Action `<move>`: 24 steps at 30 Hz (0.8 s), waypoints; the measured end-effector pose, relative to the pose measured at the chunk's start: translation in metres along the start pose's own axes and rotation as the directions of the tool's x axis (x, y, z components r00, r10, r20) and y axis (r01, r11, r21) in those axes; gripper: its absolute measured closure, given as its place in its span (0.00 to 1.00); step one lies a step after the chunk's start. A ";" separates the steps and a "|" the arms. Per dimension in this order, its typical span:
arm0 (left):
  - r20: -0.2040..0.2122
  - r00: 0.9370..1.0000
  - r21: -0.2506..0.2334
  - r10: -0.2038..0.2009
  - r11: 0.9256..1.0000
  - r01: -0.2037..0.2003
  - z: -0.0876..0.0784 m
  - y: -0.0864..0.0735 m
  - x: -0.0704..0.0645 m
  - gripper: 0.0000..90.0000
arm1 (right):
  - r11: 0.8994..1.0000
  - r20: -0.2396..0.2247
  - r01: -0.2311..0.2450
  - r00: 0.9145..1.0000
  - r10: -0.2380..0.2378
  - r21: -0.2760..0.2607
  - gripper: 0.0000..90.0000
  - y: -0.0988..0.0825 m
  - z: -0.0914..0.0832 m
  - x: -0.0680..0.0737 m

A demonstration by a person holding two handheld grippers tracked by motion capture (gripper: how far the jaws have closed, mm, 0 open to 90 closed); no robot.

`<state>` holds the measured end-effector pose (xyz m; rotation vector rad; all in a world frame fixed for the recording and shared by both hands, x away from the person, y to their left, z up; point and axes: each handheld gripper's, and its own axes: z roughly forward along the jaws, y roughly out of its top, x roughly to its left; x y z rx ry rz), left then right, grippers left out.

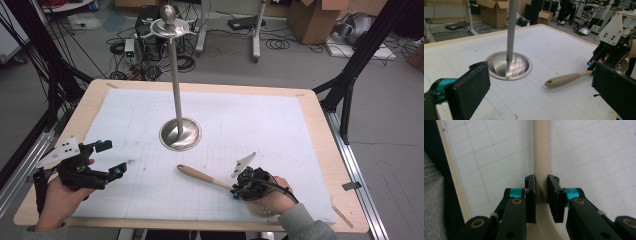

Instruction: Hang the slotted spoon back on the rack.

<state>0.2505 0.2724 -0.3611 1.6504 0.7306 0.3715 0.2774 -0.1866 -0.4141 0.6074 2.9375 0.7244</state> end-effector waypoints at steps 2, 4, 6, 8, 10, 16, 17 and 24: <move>-0.001 1.000 -0.002 -0.001 1.000 0.001 0.000 0.000 0.000 0.02 | 1.000 0.001 -0.002 1.000 0.003 -0.005 0.87 -0.001 -0.001 0.000; 0.000 1.000 -0.001 0.001 1.000 -0.001 0.000 0.000 0.000 0.02 | 1.000 0.002 -0.005 1.000 0.005 -0.018 0.87 -0.002 -0.003 -0.001; 0.000 1.000 0.000 0.001 1.000 -0.001 0.000 0.000 0.000 0.02 | 0.999 0.000 -0.012 1.000 0.012 -0.033 0.87 -0.003 -0.006 -0.002; 0.000 1.000 -0.001 0.001 1.000 -0.001 0.000 0.000 -0.001 0.02 | 0.998 -0.004 -0.018 1.000 0.018 -0.056 0.87 -0.004 -0.009 -0.003; 0.001 1.000 -0.002 0.001 1.000 -0.001 0.000 0.000 -0.001 0.02 | 0.996 -0.006 -0.022 1.000 0.022 -0.082 0.87 -0.004 -0.013 -0.005; 0.005 1.000 -0.007 -0.001 1.000 0.001 0.000 0.001 -0.001 0.02 | 0.988 -0.017 -0.047 0.999 0.045 -0.147 0.87 -0.006 -0.023 -0.011; 0.004 1.000 -0.008 -0.001 1.000 0.001 0.000 0.001 -0.001 0.02 | 0.986 -0.018 -0.045 0.999 0.043 -0.160 0.87 -0.006 -0.024 -0.012; 0.003 1.000 -0.007 -0.001 1.000 0.001 -0.001 0.000 -0.001 0.02 | 0.976 -0.026 -0.045 0.999 0.040 -0.211 0.87 -0.005 -0.040 -0.017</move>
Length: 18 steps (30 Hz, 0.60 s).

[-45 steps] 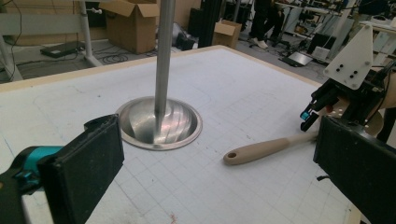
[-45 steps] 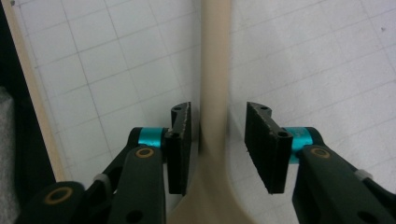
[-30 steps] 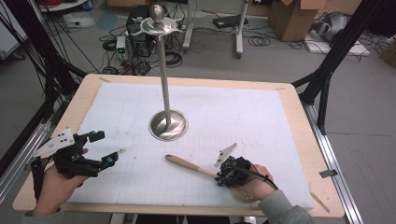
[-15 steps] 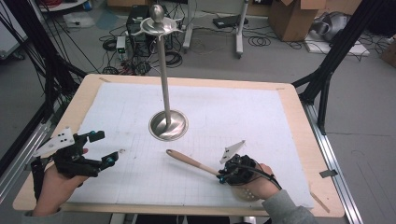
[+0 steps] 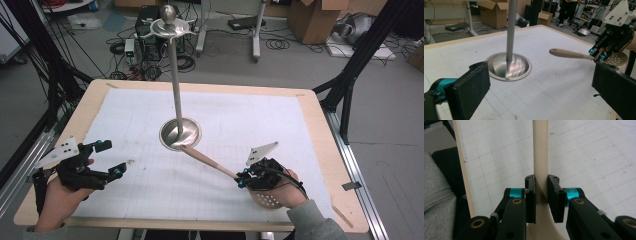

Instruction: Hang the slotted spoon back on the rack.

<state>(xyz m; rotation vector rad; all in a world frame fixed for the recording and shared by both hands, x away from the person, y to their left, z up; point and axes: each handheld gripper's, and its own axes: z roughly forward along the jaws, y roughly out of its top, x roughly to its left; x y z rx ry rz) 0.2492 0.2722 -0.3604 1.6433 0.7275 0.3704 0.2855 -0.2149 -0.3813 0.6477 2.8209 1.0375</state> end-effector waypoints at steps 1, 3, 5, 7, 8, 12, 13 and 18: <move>0.001 1.000 0.000 0.002 1.000 -0.002 0.000 0.000 0.000 0.02 | 1.000 -0.001 -0.001 1.000 0.001 -0.009 0.87 0.001 -0.002 -0.001; 0.001 1.000 0.002 0.003 1.000 -0.003 0.000 0.000 0.000 0.02 | 1.000 -0.003 0.006 1.000 -0.006 -0.021 0.87 0.002 -0.007 -0.004; 0.001 1.000 0.006 0.005 1.000 -0.005 0.000 -0.001 0.000 0.02 | 0.999 -0.004 -0.001 1.000 0.001 -0.034 0.87 0.004 -0.012 -0.006; 0.002 1.000 0.007 0.002 1.000 -0.002 0.001 -0.001 0.000 0.02 | 0.999 -0.003 0.003 1.000 -0.004 -0.054 0.87 0.005 -0.017 -0.009; 0.001 1.000 0.007 0.002 1.000 -0.002 0.001 -0.001 0.000 0.02 | 0.998 -0.004 -0.002 1.000 0.002 -0.060 0.87 0.005 -0.020 -0.010; 0.002 1.000 0.010 -0.004 1.000 0.004 0.001 -0.002 0.000 0.02 | 0.995 -0.005 -0.008 1.000 0.007 -0.095 0.87 0.007 -0.030 -0.015; 0.001 1.000 0.010 -0.002 1.000 0.002 0.001 -0.002 0.000 0.02 | 0.995 -0.003 -0.008 1.000 0.008 -0.102 0.87 0.008 -0.032 -0.017; -0.001 1.000 0.001 -0.002 1.000 0.002 -0.001 -0.002 0.000 0.02 | 0.991 0.001 -0.014 1.000 0.015 -0.130 0.87 0.012 -0.042 -0.020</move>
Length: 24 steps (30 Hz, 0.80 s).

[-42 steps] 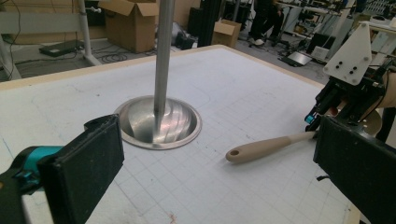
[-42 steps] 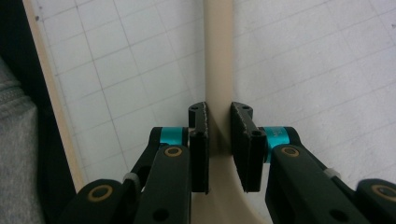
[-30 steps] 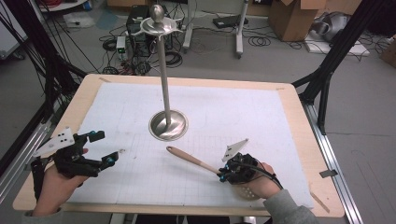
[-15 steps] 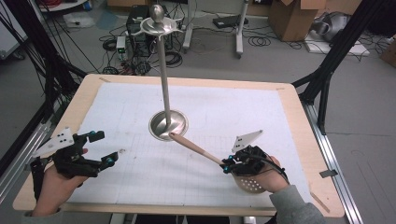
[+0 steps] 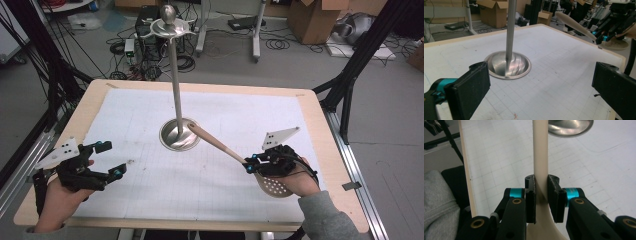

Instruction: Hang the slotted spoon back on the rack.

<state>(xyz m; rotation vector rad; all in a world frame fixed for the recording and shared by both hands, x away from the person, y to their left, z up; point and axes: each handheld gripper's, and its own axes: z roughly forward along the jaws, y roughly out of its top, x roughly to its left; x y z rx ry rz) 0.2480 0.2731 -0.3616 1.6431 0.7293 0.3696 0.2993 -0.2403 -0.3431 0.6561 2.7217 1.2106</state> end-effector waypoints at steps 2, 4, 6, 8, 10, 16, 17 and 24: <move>-0.003 1.000 -0.002 0.000 1.000 0.000 0.000 0.000 0.000 0.02 | 1.000 0.005 0.006 1.000 -0.006 -0.015 0.87 0.003 -0.004 -0.001; -0.004 1.000 0.000 0.001 1.000 -0.001 0.000 0.000 0.000 0.02 | 1.000 0.011 0.004 1.000 -0.004 -0.030 0.87 0.006 -0.008 -0.002; -0.002 1.000 0.001 -0.001 1.000 0.001 0.000 0.000 0.000 0.02 | 0.999 0.016 0.009 1.000 -0.008 -0.047 0.87 0.009 -0.011 -0.003; -0.001 1.000 0.001 -0.002 1.000 0.002 0.000 0.000 0.000 0.02 | 0.998 0.018 0.007 1.000 -0.006 -0.065 0.87 0.014 -0.016 -0.003; -0.001 1.000 0.001 -0.001 1.000 0.001 -0.001 0.000 0.000 0.02 | 0.997 0.024 0.017 1.000 -0.015 -0.079 0.87 0.017 -0.018 -0.003; -0.003 1.000 0.002 0.003 1.000 -0.003 -0.002 0.000 0.000 0.02 | 0.994 0.027 0.024 0.999 -0.021 -0.104 0.87 0.030 -0.027 -0.003; -0.002 1.000 0.002 0.004 1.000 -0.004 -0.002 0.000 0.000 0.02 | 0.994 0.025 0.020 1.000 -0.017 -0.106 0.87 0.031 -0.028 -0.003; -0.004 1.000 -0.001 0.000 1.000 0.000 -0.003 0.000 -0.001 0.02 | 0.990 0.024 0.025 0.999 -0.022 -0.140 0.87 0.044 -0.040 -0.005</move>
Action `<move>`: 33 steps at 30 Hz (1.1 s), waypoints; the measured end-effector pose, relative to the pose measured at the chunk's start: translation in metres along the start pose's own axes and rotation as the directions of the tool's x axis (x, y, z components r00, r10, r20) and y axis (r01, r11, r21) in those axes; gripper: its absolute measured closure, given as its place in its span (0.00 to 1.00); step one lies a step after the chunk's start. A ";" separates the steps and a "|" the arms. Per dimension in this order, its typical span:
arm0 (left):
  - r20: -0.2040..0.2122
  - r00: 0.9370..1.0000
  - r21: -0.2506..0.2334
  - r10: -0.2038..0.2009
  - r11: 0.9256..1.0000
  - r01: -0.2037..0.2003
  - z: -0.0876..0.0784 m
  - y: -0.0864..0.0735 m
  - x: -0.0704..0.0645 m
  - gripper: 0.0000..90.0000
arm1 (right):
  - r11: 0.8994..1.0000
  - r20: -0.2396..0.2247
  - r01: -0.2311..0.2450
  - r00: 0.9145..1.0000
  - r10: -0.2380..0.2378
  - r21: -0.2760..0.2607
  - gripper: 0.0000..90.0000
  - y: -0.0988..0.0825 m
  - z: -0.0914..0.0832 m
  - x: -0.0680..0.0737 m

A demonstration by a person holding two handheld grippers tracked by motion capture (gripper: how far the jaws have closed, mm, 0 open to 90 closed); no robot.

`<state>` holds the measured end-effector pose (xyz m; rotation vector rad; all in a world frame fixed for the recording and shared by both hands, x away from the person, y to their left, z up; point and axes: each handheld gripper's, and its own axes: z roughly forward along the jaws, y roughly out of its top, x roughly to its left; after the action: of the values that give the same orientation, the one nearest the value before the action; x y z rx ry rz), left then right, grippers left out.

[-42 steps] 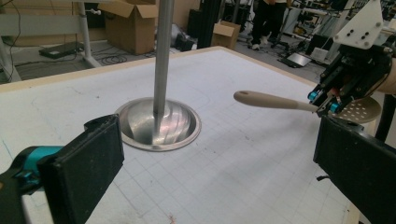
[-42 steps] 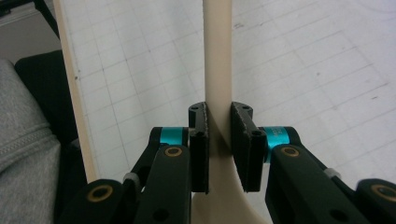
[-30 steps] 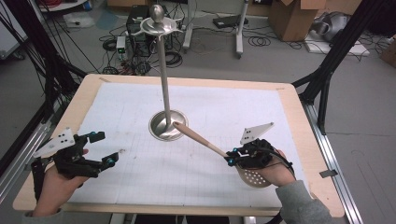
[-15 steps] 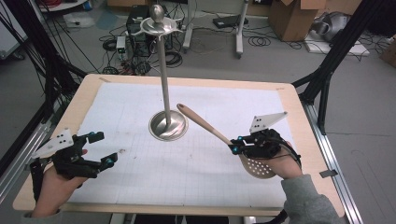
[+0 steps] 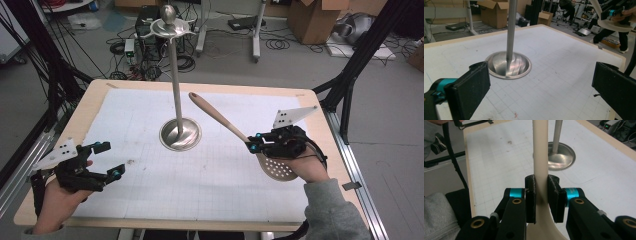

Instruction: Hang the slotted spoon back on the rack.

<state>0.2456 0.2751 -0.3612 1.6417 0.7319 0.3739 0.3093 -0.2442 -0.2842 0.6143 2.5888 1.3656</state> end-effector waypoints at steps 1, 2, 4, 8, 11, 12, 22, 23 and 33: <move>0.000 1.000 0.001 0.001 1.000 -0.001 0.000 0.000 0.000 0.02 | 1.000 0.002 0.004 1.000 -0.004 -0.002 0.87 0.002 -0.001 -0.001; 0.000 1.000 0.001 0.001 1.000 -0.001 0.000 0.000 0.000 0.02 | 1.000 0.004 0.006 1.000 -0.006 -0.003 0.87 0.004 -0.003 -0.001; 0.004 1.000 -0.001 -0.002 1.000 0.002 0.000 0.000 -0.001 0.02 | 1.000 0.001 0.008 1.000 -0.008 -0.006 0.87 0.007 -0.004 -0.002; 0.015 1.000 -0.010 -0.008 1.000 0.008 -0.001 0.001 -0.001 0.02 | 1.000 -0.014 0.027 1.000 -0.027 -0.001 0.87 0.012 -0.006 -0.003; 0.012 1.000 -0.010 -0.010 1.000 0.010 -0.002 0.001 -0.001 0.02 | 0.999 -0.017 0.041 0.999 -0.041 -0.008 0.87 0.015 -0.007 -0.006; 0.011 1.000 -0.010 -0.010 1.000 0.010 -0.002 0.001 -0.001 0.02 | 0.999 -0.025 0.039 0.999 -0.039 -0.010 0.87 0.016 -0.007 -0.007; 0.011 1.000 -0.008 -0.013 1.000 0.014 -0.004 -0.001 0.000 0.02 | 0.999 -0.068 0.025 0.997 -0.026 -0.026 0.87 0.023 -0.017 -0.017; 0.011 1.000 -0.007 -0.011 1.000 0.011 -0.004 -0.001 0.000 0.02 | 0.999 -0.065 0.025 0.998 -0.027 -0.030 0.87 0.024 -0.018 -0.018; 0.010 1.000 -0.010 -0.014 1.000 0.014 -0.005 -0.001 -0.001 0.02 | 0.996 -0.011 0.015 1.000 -0.016 -0.082 0.87 0.029 -0.031 -0.026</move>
<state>0.2416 0.2784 -0.3614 1.6276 0.7324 0.3582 0.3309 -0.2643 -0.2441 0.5739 2.5263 1.4670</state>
